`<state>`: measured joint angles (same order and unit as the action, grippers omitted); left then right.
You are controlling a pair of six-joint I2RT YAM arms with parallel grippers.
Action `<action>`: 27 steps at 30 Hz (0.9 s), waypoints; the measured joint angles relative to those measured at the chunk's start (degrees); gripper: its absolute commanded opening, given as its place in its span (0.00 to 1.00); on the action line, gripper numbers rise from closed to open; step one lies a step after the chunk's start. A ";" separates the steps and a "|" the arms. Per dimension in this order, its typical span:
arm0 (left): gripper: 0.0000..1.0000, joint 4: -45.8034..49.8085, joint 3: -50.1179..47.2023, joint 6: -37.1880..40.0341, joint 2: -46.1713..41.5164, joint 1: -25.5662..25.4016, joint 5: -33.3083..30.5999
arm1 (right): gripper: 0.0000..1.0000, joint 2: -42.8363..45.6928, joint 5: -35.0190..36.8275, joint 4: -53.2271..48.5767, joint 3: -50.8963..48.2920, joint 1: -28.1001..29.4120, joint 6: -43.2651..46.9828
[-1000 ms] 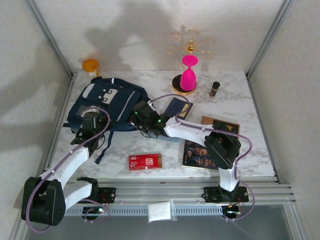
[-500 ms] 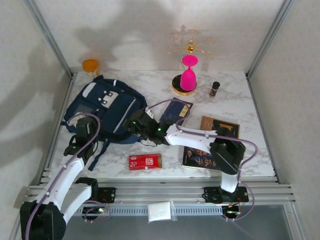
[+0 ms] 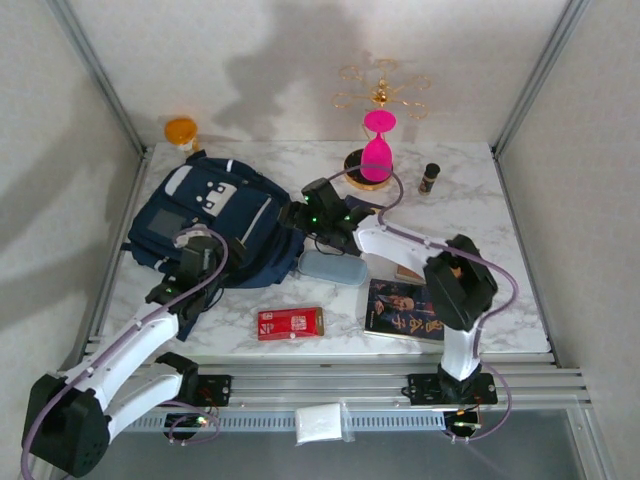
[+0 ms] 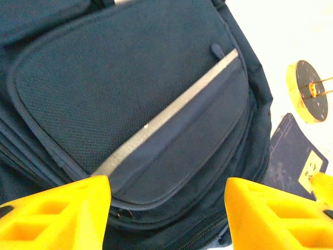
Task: Pack the student bag
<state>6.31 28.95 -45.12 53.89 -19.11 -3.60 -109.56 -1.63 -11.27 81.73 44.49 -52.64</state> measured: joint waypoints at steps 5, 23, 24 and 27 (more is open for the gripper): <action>0.59 -1.79 -1.07 -1.25 6.75 2.27 -0.26 | 0.65 -10.05 -2.32 -2.03 8.94 -0.92 6.05; 0.61 -12.24 6.97 5.90 30.08 18.27 -2.73 | 0.46 -9.84 -4.39 4.59 3.37 11.06 4.07; 0.62 -12.22 7.32 6.36 30.05 18.32 -2.91 | 0.53 -8.92 -4.22 4.35 2.97 12.26 4.17; 0.64 -11.54 7.48 7.34 28.35 17.75 -2.16 | 0.61 -4.04 -3.61 4.02 0.28 14.32 4.94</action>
<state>-5.23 36.42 -37.78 82.24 -1.37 -5.76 -113.60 -5.23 -7.25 82.02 58.81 -47.70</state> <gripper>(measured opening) 0.626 0.581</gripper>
